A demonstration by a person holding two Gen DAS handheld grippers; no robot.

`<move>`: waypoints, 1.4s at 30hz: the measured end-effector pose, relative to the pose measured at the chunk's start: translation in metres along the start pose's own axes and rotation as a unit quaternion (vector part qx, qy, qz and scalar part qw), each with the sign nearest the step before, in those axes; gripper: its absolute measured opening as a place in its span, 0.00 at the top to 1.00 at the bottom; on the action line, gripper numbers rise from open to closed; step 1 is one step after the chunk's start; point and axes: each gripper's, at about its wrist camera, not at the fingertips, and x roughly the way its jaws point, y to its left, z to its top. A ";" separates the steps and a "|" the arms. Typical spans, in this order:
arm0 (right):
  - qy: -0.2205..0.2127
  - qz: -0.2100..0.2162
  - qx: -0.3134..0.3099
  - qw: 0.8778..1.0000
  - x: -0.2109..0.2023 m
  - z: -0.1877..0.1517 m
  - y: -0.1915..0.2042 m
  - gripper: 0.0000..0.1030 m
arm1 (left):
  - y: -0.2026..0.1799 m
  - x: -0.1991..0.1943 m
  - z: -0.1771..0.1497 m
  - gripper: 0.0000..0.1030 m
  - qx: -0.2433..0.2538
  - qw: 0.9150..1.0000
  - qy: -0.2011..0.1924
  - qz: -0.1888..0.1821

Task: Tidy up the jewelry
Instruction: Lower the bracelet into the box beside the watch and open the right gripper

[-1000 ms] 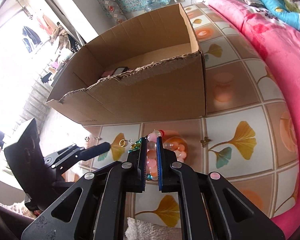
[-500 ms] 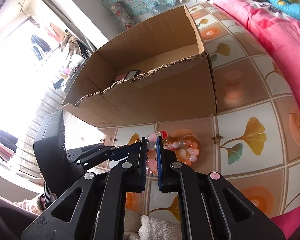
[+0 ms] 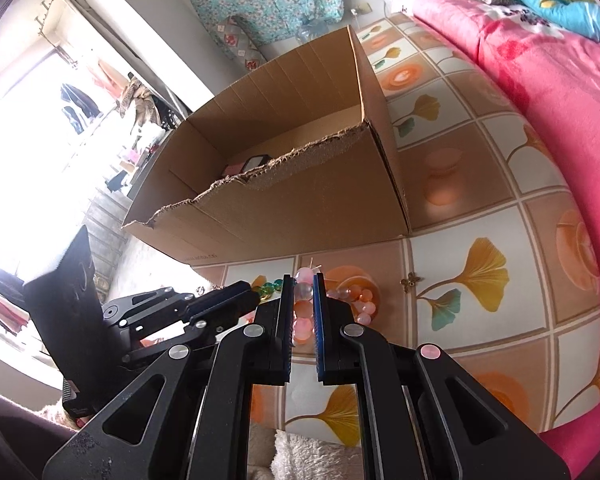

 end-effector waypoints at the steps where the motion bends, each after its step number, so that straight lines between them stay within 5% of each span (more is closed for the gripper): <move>1: -0.003 0.002 -0.001 1.000 -0.003 0.001 0.001 0.93 | 0.004 -0.007 0.000 0.92 -0.004 1.000 -0.006 -0.002; 9: -0.038 0.019 -0.040 0.998 -0.033 0.022 0.029 0.93 | 0.012 -0.054 0.026 0.92 -0.019 0.997 -0.063 -0.030; 15: -0.041 0.031 -0.077 0.996 -0.028 0.073 0.049 0.93 | 0.031 -0.069 0.073 0.92 -0.013 0.996 -0.082 -0.034; 19: -0.002 0.022 -0.084 0.996 0.007 0.120 0.045 0.93 | 0.062 -0.045 0.120 0.92 -0.020 0.998 -0.048 -0.038; 29: 0.106 -0.100 -0.123 0.982 0.110 0.185 0.029 0.93 | 0.123 0.077 0.190 0.91 -0.060 0.993 0.097 -0.021; 35: 0.095 -0.164 -0.165 0.968 0.114 0.193 0.033 0.83 | 0.127 0.119 0.195 0.89 -0.060 0.986 0.153 -0.013; 38: 0.077 -0.166 -0.165 0.969 0.102 0.194 0.034 0.80 | 0.128 0.117 0.197 0.69 -0.061 0.987 0.146 -0.010; 42: 0.046 -0.155 -0.152 0.975 0.077 0.188 0.033 0.80 | 0.124 0.097 0.201 0.67 -0.055 0.991 0.126 -0.001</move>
